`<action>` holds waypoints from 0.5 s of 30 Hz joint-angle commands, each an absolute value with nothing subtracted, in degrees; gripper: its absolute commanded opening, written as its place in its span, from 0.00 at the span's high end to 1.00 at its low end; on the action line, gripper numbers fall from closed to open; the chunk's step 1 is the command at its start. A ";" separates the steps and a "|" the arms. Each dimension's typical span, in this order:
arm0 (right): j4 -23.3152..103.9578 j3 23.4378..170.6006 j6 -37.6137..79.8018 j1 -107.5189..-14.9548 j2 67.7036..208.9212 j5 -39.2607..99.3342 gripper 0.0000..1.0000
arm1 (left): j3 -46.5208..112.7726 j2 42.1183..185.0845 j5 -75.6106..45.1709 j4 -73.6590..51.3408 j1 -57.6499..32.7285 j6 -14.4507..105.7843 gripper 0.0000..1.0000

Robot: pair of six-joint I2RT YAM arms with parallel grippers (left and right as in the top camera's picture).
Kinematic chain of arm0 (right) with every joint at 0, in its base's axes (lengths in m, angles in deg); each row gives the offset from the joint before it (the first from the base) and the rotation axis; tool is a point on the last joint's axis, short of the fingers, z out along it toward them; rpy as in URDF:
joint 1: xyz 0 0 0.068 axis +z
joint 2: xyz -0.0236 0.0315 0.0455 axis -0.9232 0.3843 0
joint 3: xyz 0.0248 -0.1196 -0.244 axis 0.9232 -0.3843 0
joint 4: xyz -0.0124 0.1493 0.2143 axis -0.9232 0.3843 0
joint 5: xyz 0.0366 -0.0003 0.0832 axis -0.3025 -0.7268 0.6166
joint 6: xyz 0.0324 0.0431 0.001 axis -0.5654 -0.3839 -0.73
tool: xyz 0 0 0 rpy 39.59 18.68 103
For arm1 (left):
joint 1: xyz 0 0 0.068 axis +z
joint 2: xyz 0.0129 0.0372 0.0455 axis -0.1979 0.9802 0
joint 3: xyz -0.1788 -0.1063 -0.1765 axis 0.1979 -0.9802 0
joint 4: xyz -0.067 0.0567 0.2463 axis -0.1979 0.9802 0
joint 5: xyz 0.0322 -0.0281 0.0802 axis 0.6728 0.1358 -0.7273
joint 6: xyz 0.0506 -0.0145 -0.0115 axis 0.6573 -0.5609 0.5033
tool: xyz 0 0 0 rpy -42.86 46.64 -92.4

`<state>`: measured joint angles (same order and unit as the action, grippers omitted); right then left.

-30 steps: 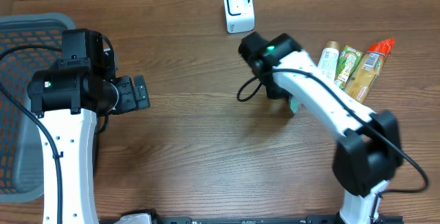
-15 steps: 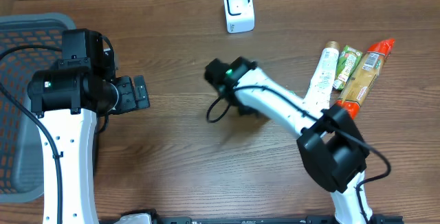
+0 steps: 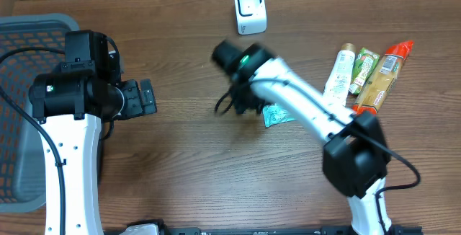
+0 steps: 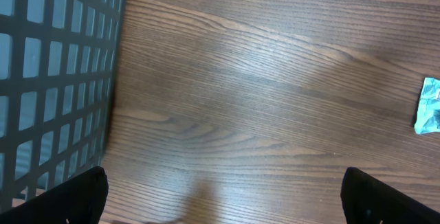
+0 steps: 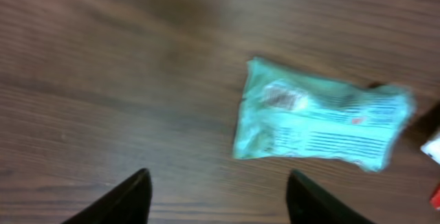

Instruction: Scan the item barcode

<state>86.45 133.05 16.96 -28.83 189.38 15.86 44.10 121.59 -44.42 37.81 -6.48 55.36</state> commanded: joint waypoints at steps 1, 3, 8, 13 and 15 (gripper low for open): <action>88.35 136.20 24.79 -36.77 186.89 23.51 0.29 | 44.84 121.72 -44.75 37.96 -6.18 56.63 0.00; 89.18 135.56 28.72 -41.38 186.96 28.21 0.24 | 44.84 121.72 -44.75 37.96 -6.18 56.63 0.00; 88.64 130.41 39.06 -53.55 187.17 42.35 0.23 | 44.84 121.72 -44.75 37.96 -6.18 56.63 0.00; 86.06 122.95 46.49 -61.38 187.20 51.49 0.23 | 44.84 121.72 -44.75 37.96 -6.18 56.63 0.01; 83.76 120.20 46.75 -62.80 187.20 51.90 0.23 | 44.84 121.72 -44.75 37.96 -6.18 56.63 0.01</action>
